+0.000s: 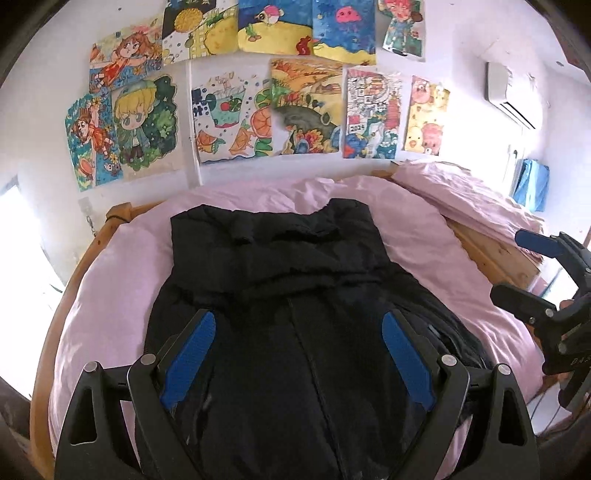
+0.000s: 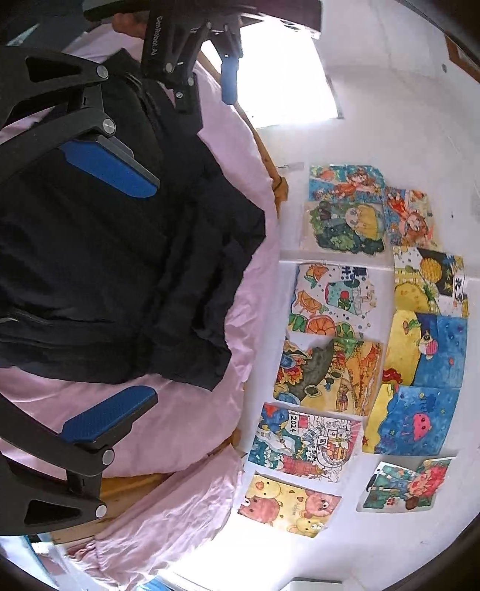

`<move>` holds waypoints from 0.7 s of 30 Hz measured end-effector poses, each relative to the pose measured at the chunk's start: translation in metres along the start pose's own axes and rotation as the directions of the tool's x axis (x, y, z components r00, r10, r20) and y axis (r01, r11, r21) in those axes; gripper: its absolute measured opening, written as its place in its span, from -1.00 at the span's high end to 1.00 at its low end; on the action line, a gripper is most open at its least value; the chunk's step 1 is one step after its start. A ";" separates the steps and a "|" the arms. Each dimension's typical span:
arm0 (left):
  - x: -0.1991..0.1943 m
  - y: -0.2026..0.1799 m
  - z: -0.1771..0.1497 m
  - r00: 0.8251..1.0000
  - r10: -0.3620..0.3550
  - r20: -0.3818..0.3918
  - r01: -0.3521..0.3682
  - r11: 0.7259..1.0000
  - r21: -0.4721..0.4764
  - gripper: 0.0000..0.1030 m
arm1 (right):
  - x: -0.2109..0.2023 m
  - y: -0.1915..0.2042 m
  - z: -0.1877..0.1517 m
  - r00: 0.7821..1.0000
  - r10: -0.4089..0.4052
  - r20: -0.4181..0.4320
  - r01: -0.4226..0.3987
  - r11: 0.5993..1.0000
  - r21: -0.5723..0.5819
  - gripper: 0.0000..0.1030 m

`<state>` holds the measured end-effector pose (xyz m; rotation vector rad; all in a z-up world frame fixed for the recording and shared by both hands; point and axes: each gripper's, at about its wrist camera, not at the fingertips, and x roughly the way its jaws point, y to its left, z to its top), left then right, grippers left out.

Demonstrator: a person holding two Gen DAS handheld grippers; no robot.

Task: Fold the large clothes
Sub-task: 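Grasp the jacket hem edge with both grippers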

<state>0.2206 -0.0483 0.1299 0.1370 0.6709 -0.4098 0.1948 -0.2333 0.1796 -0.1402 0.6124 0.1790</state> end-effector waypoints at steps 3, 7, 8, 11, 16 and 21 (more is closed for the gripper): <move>-0.012 -0.001 -0.010 1.000 0.001 0.009 -0.001 1.000 0.003 -0.72 | -0.016 0.010 -0.012 1.000 0.006 0.008 -0.006 1.000 0.002 -1.00; -0.021 -0.002 -0.032 0.999 0.032 0.007 -0.032 0.999 0.012 -0.72 | -0.024 0.020 -0.030 1.000 0.014 -0.018 -0.014 1.000 -0.002 -1.00; -0.020 -0.001 -0.039 0.999 0.032 -0.001 -0.032 0.999 0.020 -0.72 | -0.024 0.023 -0.035 1.000 0.014 -0.025 -0.014 1.000 -0.012 -1.00; -0.014 -0.001 -0.060 0.999 0.038 -0.033 -0.037 0.998 0.048 -0.72 | -0.018 0.029 -0.049 0.998 0.016 -0.053 -0.019 0.999 -0.042 -1.00; 0.004 -0.003 -0.095 0.996 0.060 -0.061 -0.055 0.995 0.080 -0.73 | -0.003 0.035 -0.072 0.992 0.045 -0.115 -0.053 0.996 -0.068 -1.00; 0.030 -0.004 -0.117 0.981 0.052 -0.189 -0.036 0.995 0.088 -0.72 | 0.016 0.034 -0.097 0.977 0.066 -0.203 -0.081 0.995 -0.065 -1.00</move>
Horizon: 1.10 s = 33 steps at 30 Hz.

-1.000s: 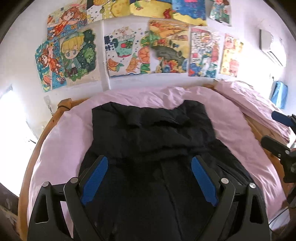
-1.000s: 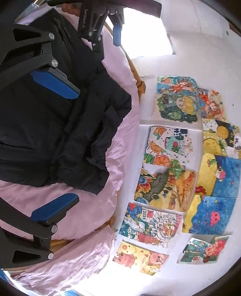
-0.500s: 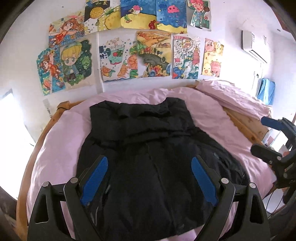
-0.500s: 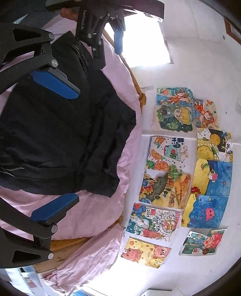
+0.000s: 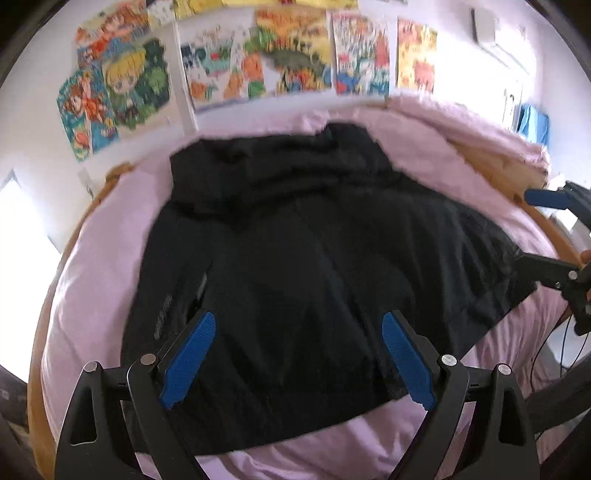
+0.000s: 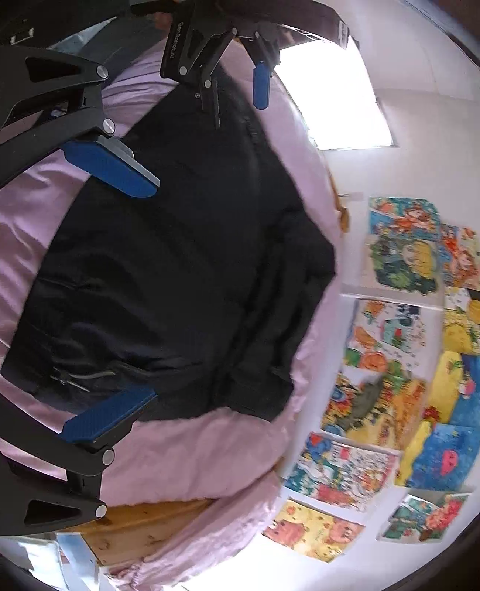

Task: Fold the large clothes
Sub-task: 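Grasp the jacket hem edge with both grippers, then lift the held hem with both grippers and fold it toward the collar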

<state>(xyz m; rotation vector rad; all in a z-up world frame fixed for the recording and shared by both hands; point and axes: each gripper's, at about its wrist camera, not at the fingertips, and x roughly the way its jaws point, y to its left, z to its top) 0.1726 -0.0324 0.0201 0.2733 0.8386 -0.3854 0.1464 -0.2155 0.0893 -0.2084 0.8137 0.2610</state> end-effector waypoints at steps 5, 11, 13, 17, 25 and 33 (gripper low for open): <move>0.023 0.007 -0.014 0.992 0.019 -0.125 -0.023 0.999 -0.032 -0.72 | 0.018 -0.002 -0.015 0.997 0.019 -0.078 -0.017 1.000 0.015 -1.00; 0.028 0.004 -0.022 0.984 0.040 -0.171 -0.042 0.999 -0.010 -0.72 | 0.030 0.014 -0.023 0.990 0.052 -0.133 -0.058 0.998 -0.039 -1.00; 0.028 0.001 -0.023 0.984 0.035 -0.173 -0.035 0.999 0.005 -0.72 | 0.035 0.025 -0.028 0.986 0.054 -0.156 -0.068 0.994 -0.087 -1.00; 0.033 -0.002 -0.027 0.981 0.031 -0.192 -0.026 0.999 0.028 -0.72 | 0.043 0.044 -0.039 0.981 0.048 -0.186 -0.083 0.979 -0.188 -1.00; 0.038 -0.007 -0.033 0.976 0.028 -0.217 -0.017 0.999 0.052 -0.72 | 0.064 0.064 -0.064 0.972 -0.009 -0.236 -0.072 0.941 -0.331 -1.00; 0.040 -0.011 -0.035 0.973 0.016 -0.231 0.001 0.997 0.077 -0.72 | 0.082 0.074 -0.081 0.970 -0.106 -0.218 -0.003 0.894 -0.448 -1.00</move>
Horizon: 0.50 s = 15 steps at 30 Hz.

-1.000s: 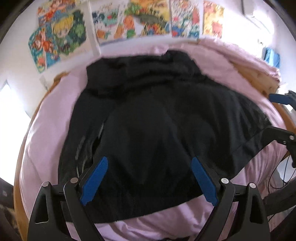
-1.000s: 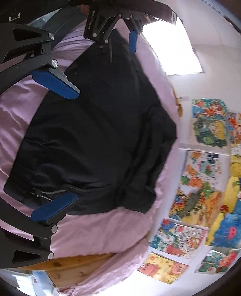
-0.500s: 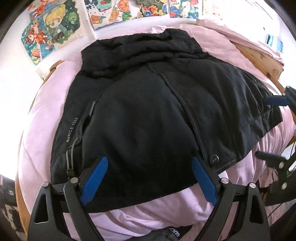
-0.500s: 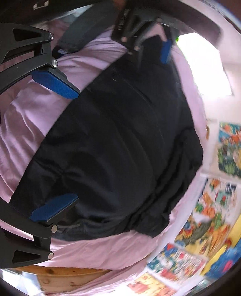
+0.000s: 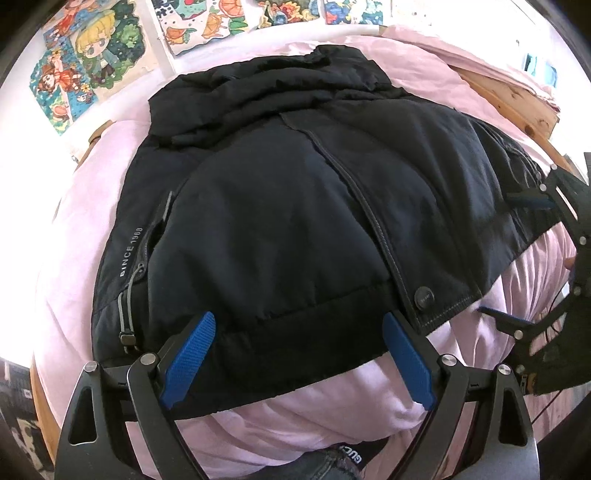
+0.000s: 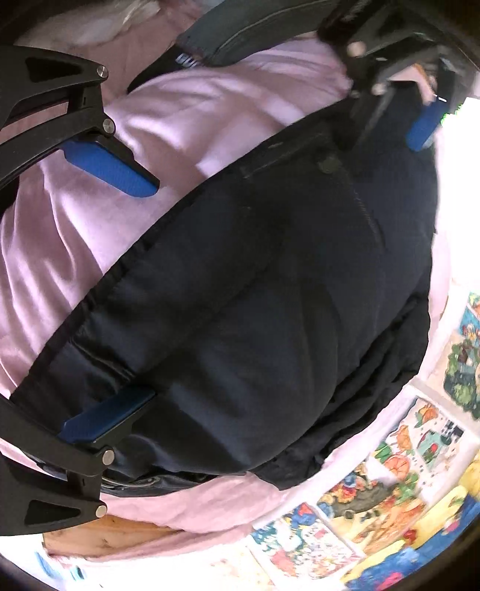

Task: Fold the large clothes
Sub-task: 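Lift the held hem with both grippers and fold it toward the collar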

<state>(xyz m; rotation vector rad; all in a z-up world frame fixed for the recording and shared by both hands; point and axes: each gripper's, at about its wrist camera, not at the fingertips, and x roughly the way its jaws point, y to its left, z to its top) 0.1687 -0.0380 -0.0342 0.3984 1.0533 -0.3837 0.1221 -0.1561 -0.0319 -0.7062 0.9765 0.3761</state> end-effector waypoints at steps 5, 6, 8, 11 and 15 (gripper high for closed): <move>0.000 -0.007 -0.005 1.000 -0.012 0.006 0.012 0.999 0.047 -0.72 | 0.005 0.011 -0.007 0.997 -0.068 0.042 0.070 0.996 -0.059 -1.00; 0.002 -0.008 -0.006 1.000 -0.013 0.005 0.012 0.999 0.053 -0.72 | 0.006 0.013 -0.009 0.996 -0.078 0.053 0.081 0.995 -0.063 -1.00; 0.004 -0.009 -0.009 1.000 -0.016 -0.001 0.016 0.998 0.063 -0.72 | 0.009 0.016 -0.012 0.991 -0.117 0.065 0.122 0.989 -0.084 -1.00; 0.006 -0.010 -0.014 1.000 -0.029 -0.012 0.030 0.996 0.081 -0.72 | 0.008 0.016 -0.015 0.984 -0.156 0.090 0.165 0.981 -0.104 -0.76; 0.007 -0.020 -0.019 1.000 -0.025 -0.013 0.027 0.989 0.148 -0.72 | 0.000 0.010 -0.012 0.977 -0.177 0.117 0.188 0.979 -0.084 -0.14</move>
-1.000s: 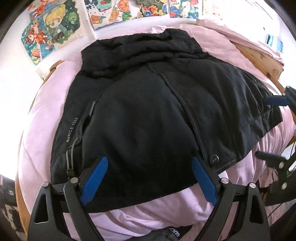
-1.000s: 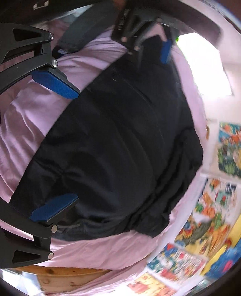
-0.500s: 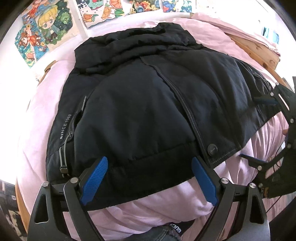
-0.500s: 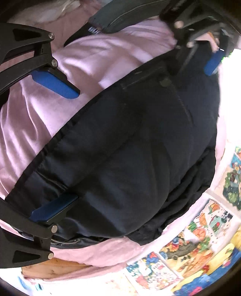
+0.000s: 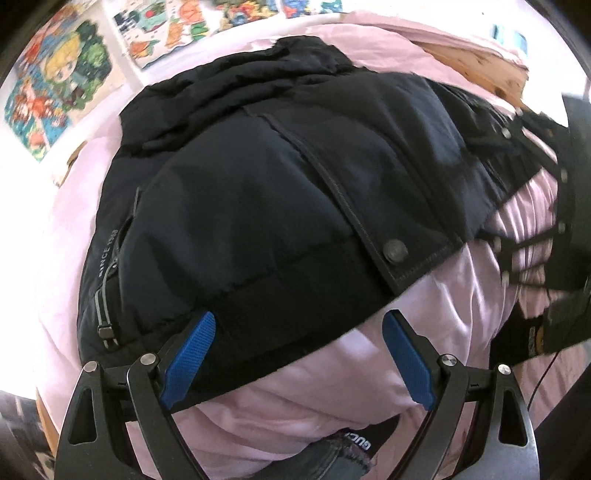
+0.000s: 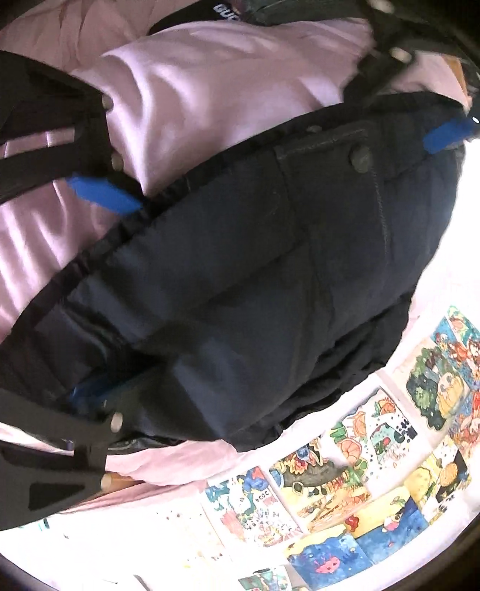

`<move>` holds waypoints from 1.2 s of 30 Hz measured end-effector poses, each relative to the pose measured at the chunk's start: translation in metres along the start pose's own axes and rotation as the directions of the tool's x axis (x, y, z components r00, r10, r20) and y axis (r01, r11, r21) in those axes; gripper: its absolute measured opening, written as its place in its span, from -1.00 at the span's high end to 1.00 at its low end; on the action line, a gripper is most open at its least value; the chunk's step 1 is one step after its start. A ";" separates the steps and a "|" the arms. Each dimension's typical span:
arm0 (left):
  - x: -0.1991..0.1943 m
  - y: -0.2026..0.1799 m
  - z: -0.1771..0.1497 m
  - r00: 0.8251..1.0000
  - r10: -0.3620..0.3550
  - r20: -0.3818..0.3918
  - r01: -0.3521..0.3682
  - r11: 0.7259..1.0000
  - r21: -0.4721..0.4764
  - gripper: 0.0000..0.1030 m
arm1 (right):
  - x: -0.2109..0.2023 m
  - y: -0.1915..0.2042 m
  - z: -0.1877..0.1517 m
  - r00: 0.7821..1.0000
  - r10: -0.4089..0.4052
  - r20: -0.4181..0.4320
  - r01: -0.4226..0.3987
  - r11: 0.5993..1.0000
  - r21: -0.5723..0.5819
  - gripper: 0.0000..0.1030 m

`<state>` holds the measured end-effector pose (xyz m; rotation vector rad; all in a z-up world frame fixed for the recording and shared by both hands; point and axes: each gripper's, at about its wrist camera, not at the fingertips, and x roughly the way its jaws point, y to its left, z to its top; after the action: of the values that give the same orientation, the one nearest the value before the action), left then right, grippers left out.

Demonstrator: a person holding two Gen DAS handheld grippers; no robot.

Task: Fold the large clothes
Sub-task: 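Lift the held hem with both grippers and fold it toward the collar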

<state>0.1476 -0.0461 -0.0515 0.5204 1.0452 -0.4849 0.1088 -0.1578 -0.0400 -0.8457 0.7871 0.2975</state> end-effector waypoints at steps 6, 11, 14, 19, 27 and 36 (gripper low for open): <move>0.002 -0.013 -0.003 1.000 -0.005 0.000 0.005 0.998 0.070 -0.72 | -0.020 -0.033 0.015 0.996 0.080 0.036 -0.084 0.986 0.147 0.42; 0.008 -0.017 -0.005 0.992 0.120 0.030 -0.123 0.985 0.123 -0.72 | -0.039 -0.065 0.031 0.986 0.136 0.096 -0.158 0.947 0.281 0.54; 0.010 -0.010 -0.003 0.977 0.207 0.057 -0.213 0.970 0.114 -0.72 | -0.045 -0.081 0.037 0.980 0.153 0.125 -0.188 0.921 0.341 0.58; 0.003 0.017 0.001 0.963 0.255 0.086 -0.256 0.967 -0.003 -0.61 | -0.050 -0.088 0.039 0.977 0.159 0.140 -0.201 0.906 0.374 0.59; -0.021 0.019 0.007 0.966 0.200 0.164 -0.193 0.979 -0.058 0.47 | -0.052 -0.080 0.038 0.981 0.137 0.134 -0.175 0.926 0.334 0.59; -0.042 0.025 0.018 0.941 0.207 0.267 -0.191 0.978 -0.086 0.73 | -0.024 -0.033 0.023 0.996 0.086 0.027 -0.089 0.984 0.152 0.19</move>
<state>0.1574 -0.0325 -0.0019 0.4849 0.7287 -0.3339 0.1213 -0.1603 0.0053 -0.6641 0.8185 0.3184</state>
